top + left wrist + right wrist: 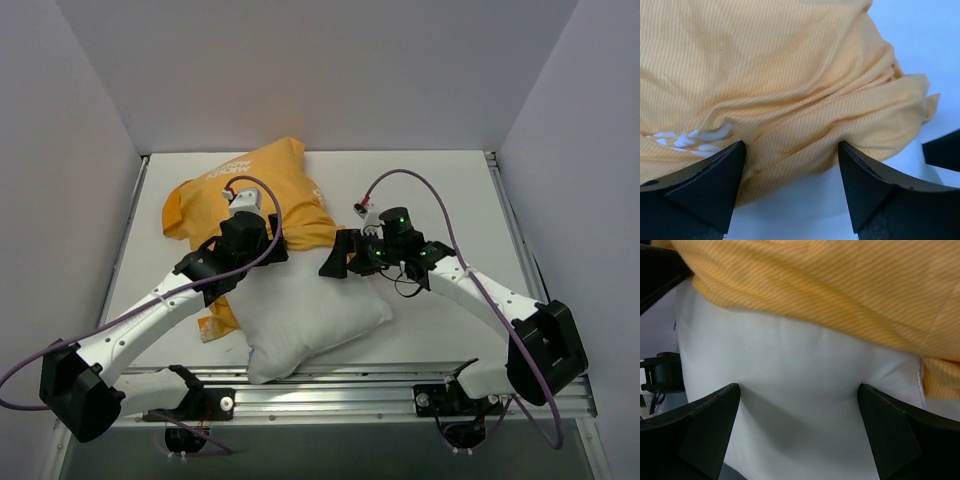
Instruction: Remove the pillowcase from the pillow
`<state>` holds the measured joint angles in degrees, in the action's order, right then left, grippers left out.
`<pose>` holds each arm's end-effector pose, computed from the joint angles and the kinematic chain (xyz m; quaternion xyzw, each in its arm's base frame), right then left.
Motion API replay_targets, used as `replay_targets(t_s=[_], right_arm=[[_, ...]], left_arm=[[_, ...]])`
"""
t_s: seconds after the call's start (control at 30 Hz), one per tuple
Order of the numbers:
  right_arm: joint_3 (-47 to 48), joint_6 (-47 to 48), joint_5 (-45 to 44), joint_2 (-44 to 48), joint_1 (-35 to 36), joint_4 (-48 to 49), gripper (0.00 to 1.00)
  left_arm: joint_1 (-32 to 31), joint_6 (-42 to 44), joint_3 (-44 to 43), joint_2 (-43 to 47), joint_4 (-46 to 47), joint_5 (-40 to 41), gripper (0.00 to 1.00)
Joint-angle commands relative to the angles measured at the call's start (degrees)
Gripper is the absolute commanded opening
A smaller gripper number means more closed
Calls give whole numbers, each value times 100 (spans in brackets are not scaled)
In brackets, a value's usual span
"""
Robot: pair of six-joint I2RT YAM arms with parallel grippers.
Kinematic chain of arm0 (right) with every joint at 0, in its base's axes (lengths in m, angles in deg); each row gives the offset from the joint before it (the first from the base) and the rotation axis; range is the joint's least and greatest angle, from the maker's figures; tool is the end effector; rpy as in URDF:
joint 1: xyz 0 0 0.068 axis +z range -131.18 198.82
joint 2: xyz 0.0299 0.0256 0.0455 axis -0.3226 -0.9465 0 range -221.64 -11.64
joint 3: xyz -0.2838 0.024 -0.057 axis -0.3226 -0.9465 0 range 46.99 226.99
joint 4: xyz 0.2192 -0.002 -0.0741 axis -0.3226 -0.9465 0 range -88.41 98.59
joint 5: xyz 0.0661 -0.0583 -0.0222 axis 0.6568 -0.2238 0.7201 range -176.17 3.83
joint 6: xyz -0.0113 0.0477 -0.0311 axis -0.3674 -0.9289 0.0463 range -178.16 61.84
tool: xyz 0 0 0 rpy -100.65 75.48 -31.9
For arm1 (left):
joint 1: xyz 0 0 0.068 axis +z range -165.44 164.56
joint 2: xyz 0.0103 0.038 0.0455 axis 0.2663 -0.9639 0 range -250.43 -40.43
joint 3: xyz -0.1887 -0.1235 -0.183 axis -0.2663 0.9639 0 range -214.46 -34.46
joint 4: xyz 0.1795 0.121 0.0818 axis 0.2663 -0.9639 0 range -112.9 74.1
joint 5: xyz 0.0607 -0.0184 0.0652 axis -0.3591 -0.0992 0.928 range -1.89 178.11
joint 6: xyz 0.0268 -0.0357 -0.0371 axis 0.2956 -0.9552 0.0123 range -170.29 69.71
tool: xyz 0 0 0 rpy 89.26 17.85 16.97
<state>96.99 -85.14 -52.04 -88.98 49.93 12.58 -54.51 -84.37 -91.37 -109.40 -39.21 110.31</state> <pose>0.2226 0.1616 0.3014 -0.1899 0.7924 0.4694 0.3401 0.1893 -0.1334 0.3260 -0.0504 0.8749 -0.1310 0.4636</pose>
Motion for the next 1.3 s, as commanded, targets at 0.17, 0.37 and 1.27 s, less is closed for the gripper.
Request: replay_targets(t_s=[0.17,0.37,1.27], right_arm=[[-166,-96,-72,-308,369,322,77],[-350,-290,-257,-255,641,541,16],[186,35,-855,342,703,-240,0]], left_arm=[[-241,421,-954,59,-807,-409,84],[-470,708,-954,42,-833,-251,85],[-479,2943,-2088,-2068,-68,-1455,63]])
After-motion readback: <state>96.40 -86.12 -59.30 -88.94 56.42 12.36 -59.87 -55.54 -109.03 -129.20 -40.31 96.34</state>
